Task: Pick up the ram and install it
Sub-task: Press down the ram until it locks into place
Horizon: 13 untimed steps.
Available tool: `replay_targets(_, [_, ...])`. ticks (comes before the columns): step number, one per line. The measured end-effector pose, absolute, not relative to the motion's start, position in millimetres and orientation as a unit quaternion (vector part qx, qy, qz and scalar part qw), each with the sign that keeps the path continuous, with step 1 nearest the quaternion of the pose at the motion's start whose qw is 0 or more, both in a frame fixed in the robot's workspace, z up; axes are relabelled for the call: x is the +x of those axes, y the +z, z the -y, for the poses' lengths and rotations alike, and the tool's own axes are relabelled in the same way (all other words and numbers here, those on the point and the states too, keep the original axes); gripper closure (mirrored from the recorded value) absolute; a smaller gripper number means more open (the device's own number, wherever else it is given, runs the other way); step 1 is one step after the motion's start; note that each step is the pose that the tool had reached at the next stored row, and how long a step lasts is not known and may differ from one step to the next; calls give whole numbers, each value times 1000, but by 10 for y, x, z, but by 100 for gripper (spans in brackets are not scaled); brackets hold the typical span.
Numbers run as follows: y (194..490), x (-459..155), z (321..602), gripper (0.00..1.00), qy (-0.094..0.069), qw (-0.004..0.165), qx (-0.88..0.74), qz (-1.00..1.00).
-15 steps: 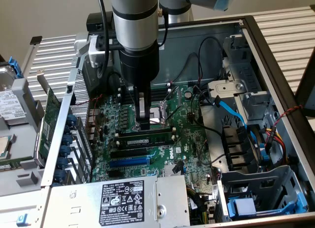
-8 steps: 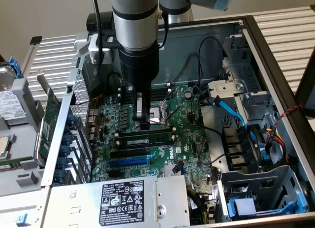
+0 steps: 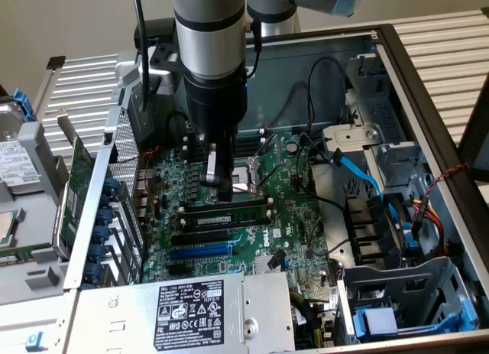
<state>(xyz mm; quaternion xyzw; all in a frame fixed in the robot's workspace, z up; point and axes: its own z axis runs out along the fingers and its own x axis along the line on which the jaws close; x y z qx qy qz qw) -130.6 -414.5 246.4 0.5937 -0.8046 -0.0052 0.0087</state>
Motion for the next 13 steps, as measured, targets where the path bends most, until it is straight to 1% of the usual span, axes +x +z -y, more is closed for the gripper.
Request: replay_targets(13, [2463, -1306, 4146, 89, -6, 8, 506, 862])
